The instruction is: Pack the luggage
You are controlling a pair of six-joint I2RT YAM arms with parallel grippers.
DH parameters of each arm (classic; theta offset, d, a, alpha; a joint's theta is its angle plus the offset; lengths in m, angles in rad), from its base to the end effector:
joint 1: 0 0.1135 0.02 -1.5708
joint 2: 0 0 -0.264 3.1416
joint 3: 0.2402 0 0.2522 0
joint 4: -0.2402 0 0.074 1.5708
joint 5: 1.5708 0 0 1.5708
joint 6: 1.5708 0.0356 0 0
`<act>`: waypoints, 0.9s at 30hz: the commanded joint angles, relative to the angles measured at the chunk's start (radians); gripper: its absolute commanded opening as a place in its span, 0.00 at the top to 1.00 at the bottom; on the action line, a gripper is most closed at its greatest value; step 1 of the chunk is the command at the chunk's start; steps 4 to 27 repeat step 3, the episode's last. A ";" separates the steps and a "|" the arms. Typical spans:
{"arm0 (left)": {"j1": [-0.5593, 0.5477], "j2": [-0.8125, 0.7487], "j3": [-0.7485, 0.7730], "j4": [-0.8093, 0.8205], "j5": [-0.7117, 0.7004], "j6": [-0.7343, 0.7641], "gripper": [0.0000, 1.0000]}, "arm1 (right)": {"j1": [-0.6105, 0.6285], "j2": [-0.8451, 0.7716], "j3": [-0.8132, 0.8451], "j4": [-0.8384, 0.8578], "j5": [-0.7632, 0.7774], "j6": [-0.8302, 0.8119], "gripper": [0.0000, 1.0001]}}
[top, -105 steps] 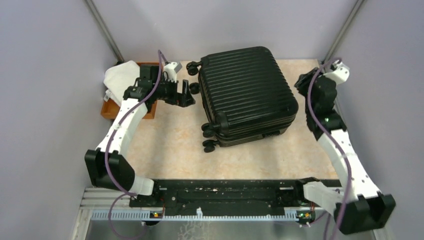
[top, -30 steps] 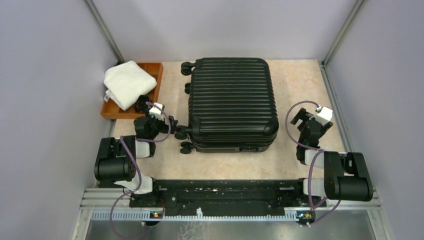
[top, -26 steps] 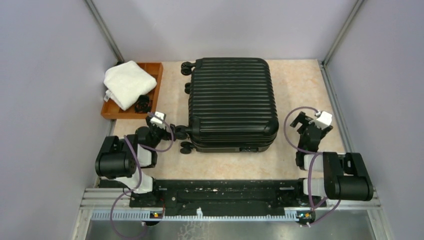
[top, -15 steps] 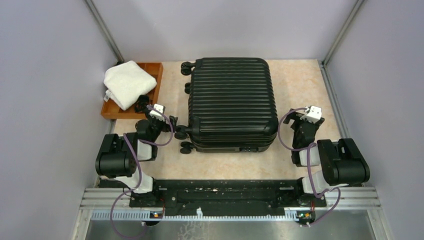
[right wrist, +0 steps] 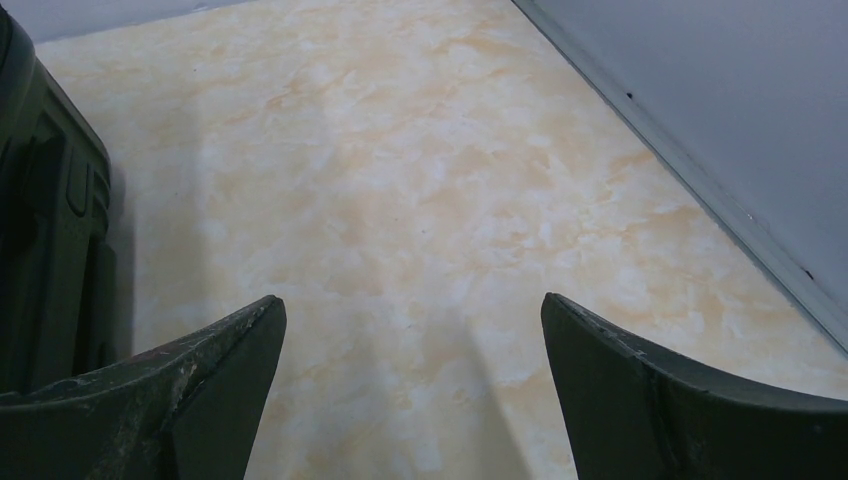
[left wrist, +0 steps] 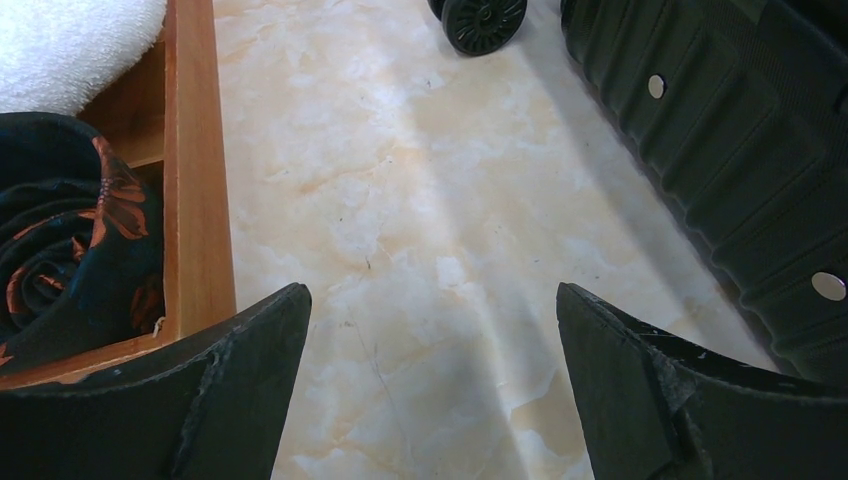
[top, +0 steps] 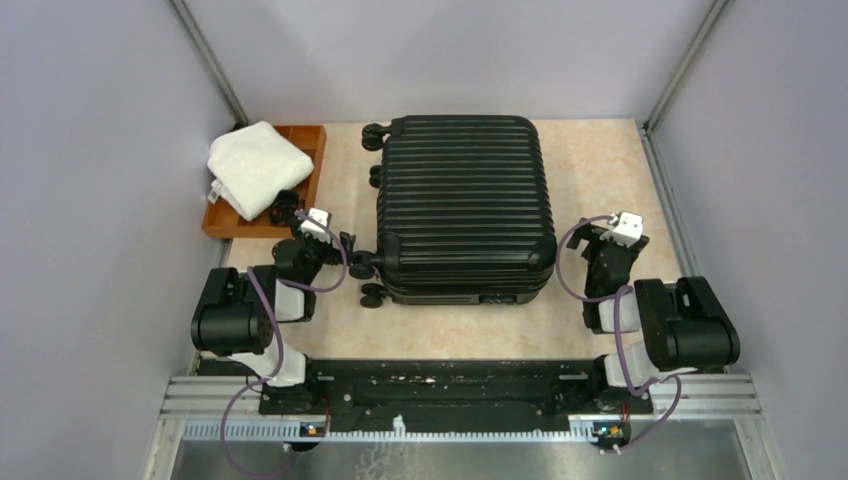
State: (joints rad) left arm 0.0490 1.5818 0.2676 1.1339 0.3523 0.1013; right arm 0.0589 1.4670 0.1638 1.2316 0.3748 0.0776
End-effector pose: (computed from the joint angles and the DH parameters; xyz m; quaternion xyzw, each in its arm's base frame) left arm 0.2491 -0.0001 0.1365 0.1320 0.7528 -0.0868 0.6390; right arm 0.2225 0.0001 0.1480 0.1337 0.7179 -0.0904 0.6772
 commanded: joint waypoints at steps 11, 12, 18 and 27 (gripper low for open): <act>-0.011 -0.018 0.003 0.040 -0.013 0.006 0.01 | 0.012 -0.008 0.003 0.026 0.006 -0.019 0.01; -0.011 -0.018 0.003 0.040 -0.013 0.006 0.01 | 0.012 -0.008 0.003 0.026 0.006 -0.019 0.01; -0.011 -0.018 0.003 0.040 -0.013 0.006 0.01 | 0.012 -0.008 0.003 0.026 0.006 -0.019 0.01; -0.011 -0.018 0.003 0.040 -0.013 0.006 0.01 | 0.012 -0.008 0.003 0.026 0.006 -0.019 0.01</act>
